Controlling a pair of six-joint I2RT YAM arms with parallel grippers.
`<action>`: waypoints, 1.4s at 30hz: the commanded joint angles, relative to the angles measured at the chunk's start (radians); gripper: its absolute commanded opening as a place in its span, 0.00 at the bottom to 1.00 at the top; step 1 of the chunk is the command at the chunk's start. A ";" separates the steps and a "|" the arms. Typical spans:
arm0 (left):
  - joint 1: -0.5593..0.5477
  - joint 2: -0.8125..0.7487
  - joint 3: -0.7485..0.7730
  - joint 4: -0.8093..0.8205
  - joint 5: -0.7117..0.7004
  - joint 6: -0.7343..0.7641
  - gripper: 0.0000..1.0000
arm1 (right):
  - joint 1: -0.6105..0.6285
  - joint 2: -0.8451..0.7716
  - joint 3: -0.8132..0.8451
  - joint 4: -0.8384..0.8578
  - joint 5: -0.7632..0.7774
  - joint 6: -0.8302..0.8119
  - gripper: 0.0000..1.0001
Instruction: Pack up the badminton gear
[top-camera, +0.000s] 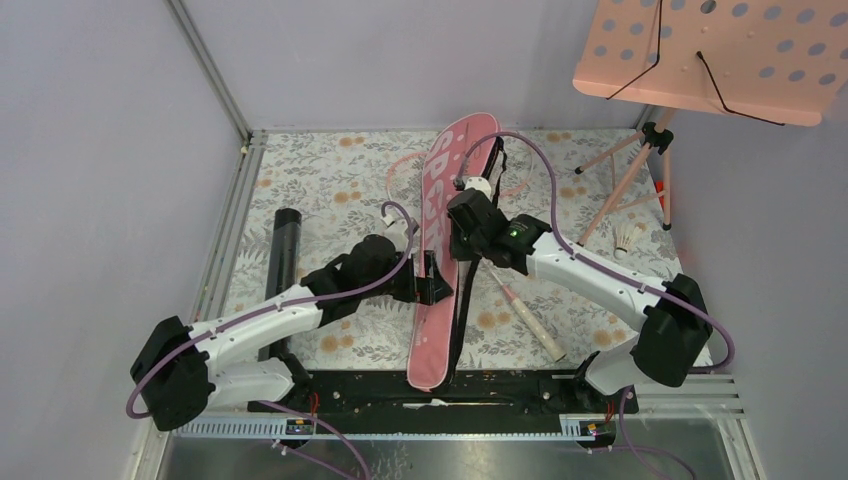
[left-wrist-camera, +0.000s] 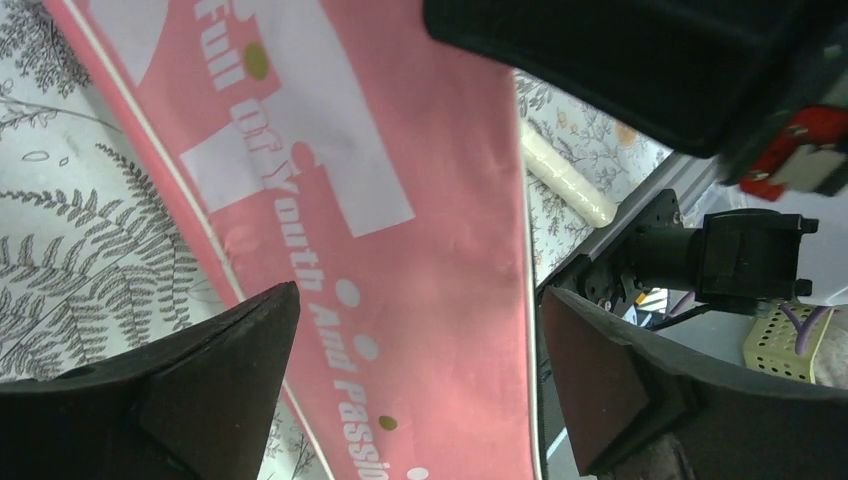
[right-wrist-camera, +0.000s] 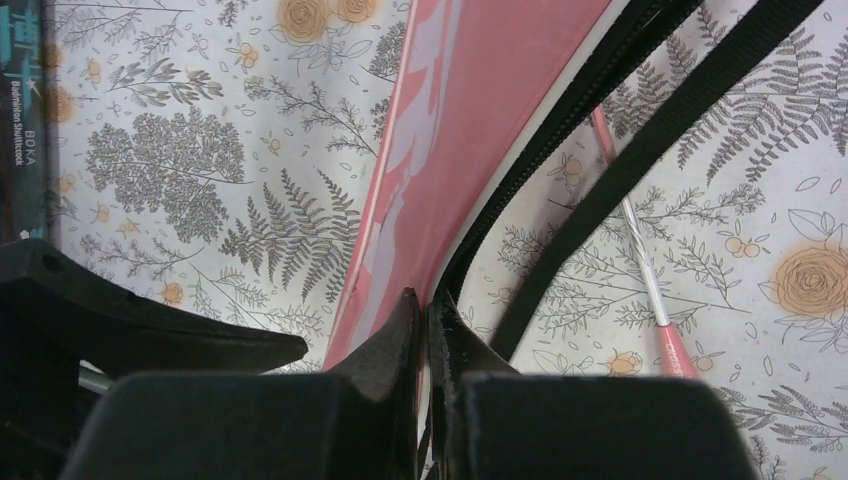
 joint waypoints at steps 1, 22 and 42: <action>-0.026 0.002 0.036 0.104 -0.015 0.013 0.99 | 0.013 0.007 0.040 0.016 0.076 0.032 0.00; -0.099 0.038 -0.035 0.132 -0.085 -0.037 0.00 | 0.036 -0.055 -0.035 0.064 0.078 0.053 0.00; -0.096 -0.155 -0.167 0.206 -0.028 -0.159 0.00 | -0.119 -0.503 -0.404 0.335 0.087 -0.038 1.00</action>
